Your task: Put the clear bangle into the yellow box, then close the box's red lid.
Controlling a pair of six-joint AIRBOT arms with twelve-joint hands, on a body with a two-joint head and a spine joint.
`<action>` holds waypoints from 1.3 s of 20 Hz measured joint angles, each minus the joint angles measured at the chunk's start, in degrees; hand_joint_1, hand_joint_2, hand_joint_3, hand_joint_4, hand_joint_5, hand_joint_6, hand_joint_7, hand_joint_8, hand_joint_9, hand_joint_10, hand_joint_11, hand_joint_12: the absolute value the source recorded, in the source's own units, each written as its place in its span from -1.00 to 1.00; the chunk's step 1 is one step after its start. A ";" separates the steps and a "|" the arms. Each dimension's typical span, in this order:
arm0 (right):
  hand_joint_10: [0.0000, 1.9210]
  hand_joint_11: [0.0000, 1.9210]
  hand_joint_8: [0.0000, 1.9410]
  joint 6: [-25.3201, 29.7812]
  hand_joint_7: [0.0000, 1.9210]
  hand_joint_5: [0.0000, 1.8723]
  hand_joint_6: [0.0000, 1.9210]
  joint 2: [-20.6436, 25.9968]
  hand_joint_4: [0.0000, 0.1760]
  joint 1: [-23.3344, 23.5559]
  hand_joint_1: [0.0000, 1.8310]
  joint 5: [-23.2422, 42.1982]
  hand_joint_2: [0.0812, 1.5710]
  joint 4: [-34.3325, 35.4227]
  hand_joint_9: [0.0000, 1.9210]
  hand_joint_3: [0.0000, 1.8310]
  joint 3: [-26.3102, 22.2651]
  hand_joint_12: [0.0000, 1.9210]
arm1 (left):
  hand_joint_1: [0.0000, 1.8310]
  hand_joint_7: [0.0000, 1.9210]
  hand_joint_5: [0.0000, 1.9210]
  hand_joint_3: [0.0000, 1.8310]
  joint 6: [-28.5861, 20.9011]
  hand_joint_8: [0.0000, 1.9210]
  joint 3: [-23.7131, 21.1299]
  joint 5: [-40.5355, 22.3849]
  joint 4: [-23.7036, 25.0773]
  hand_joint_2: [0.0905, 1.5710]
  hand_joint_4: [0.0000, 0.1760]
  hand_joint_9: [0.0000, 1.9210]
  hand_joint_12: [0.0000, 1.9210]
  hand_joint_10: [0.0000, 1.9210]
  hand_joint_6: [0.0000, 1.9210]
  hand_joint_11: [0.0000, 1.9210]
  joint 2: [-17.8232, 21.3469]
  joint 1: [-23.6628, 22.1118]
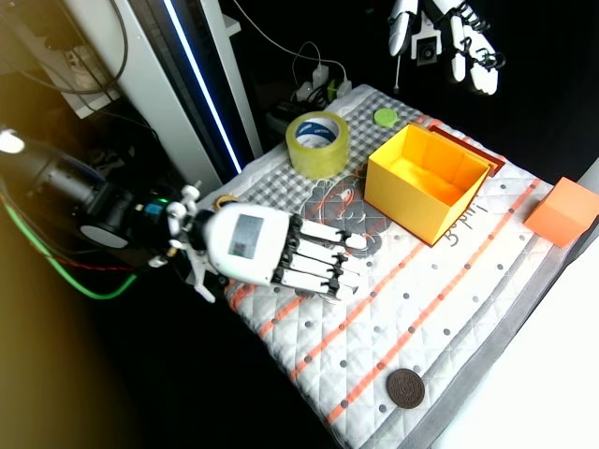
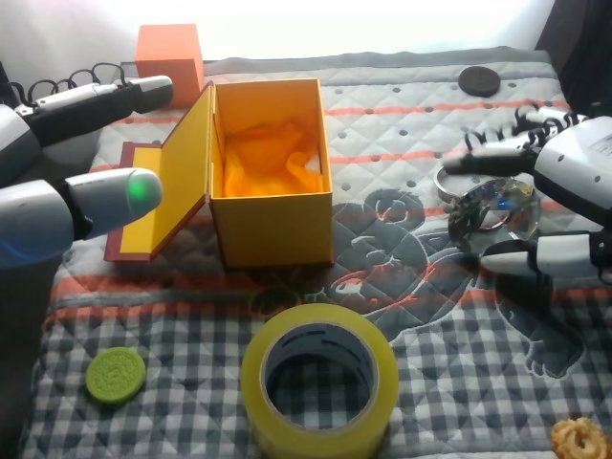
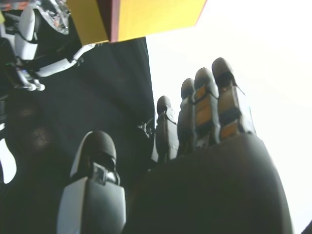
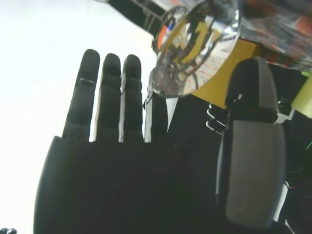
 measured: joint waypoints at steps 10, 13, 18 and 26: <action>-0.41 -0.24 -0.02 -1.29 0.13 -0.02 -0.01 3.13 -1.00 4.55 0.35 -1.79 0.39 -5.25 0.15 -1.00 -2.05 0.35 | -0.76 -0.79 -0.82 -1.00 0.02 -1.00 -0.02 1.09 0.07 0.45 1.00 -0.78 -0.74 -1.00 -1.00 -1.00 -0.37 0.28; -0.68 -0.31 -0.14 -0.57 0.23 -0.02 -0.11 3.69 -1.00 9.31 0.39 1.49 0.36 -9.40 0.35 -1.00 -2.47 0.27 | -0.74 -0.77 -0.78 -1.00 0.02 -1.00 -0.02 1.25 0.02 0.45 1.00 -0.77 -0.85 -1.00 -0.99 -1.00 -0.37 0.28; 0.06 -0.26 -0.84 0.50 0.49 0.10 -0.08 0.59 -1.00 16.68 0.26 4.46 0.37 -13.79 0.13 -1.00 -1.62 0.66 | -0.75 -0.81 -0.76 -1.00 0.02 -1.00 0.37 1.22 0.20 0.46 1.00 -0.80 -0.69 -1.00 -0.99 -1.00 -0.35 0.28; -0.88 0.18 -0.99 3.69 0.54 -0.02 0.11 -11.43 -1.00 22.27 0.24 3.10 0.43 -14.75 0.57 -1.00 3.78 0.02 | -0.82 -0.79 -0.71 -1.00 0.04 -1.00 2.69 2.71 0.59 0.45 1.00 -0.79 -0.76 -1.00 -1.00 -1.00 -2.23 -2.34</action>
